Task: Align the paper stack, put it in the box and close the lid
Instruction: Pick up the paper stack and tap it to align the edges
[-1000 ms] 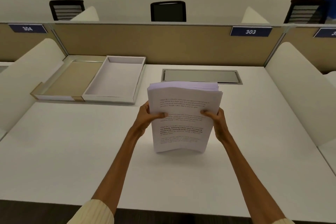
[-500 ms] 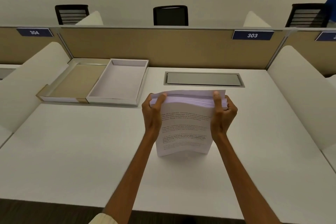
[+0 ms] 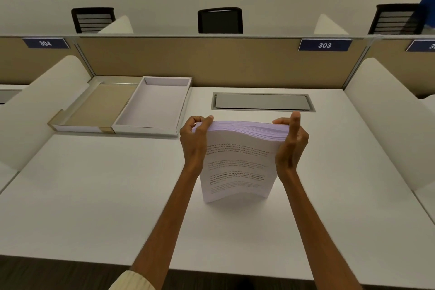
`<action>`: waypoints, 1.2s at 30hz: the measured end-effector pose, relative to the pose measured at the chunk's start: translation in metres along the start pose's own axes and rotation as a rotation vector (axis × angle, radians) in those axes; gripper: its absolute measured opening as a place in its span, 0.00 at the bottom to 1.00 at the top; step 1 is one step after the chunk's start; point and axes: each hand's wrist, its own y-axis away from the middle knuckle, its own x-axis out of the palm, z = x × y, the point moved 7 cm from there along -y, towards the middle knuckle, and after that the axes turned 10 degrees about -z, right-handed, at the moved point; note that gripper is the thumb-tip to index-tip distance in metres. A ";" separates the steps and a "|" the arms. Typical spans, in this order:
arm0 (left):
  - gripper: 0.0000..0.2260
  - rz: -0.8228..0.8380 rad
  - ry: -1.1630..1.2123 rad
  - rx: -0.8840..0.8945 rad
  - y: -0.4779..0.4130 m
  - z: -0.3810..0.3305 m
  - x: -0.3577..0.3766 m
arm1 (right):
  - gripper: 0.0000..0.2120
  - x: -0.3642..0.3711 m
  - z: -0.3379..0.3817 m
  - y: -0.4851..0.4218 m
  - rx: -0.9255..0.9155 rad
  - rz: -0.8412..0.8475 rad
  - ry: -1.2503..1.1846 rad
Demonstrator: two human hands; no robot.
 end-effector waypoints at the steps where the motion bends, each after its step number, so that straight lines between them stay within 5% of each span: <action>1: 0.12 0.027 0.008 0.012 0.000 -0.003 0.001 | 0.32 0.002 0.003 0.000 -0.029 0.018 -0.016; 5: 0.23 0.128 0.133 0.046 0.005 -0.006 0.003 | 0.44 0.000 0.005 0.004 -0.136 -0.044 0.056; 10: 0.36 0.230 0.125 0.144 0.015 0.027 -0.003 | 0.37 -0.001 -0.011 0.017 -0.203 0.076 -0.017; 15: 0.22 0.260 0.085 0.014 0.030 0.081 -0.005 | 0.39 -0.004 -0.016 0.020 -0.130 0.108 -0.093; 21: 0.19 0.279 0.080 -0.011 0.029 0.083 0.001 | 0.25 -0.012 -0.056 0.031 0.039 0.341 -0.024; 25: 0.26 0.280 0.083 0.048 0.019 0.071 -0.001 | 0.21 -0.010 -0.072 0.024 0.154 0.534 0.023; 28: 0.21 0.341 0.100 0.048 0.013 0.063 0.004 | 0.21 -0.004 -0.071 0.024 0.212 0.620 0.008; 36: 0.21 0.424 0.039 0.093 0.010 0.059 0.008 | 0.17 -0.002 -0.072 0.027 0.237 0.567 -0.051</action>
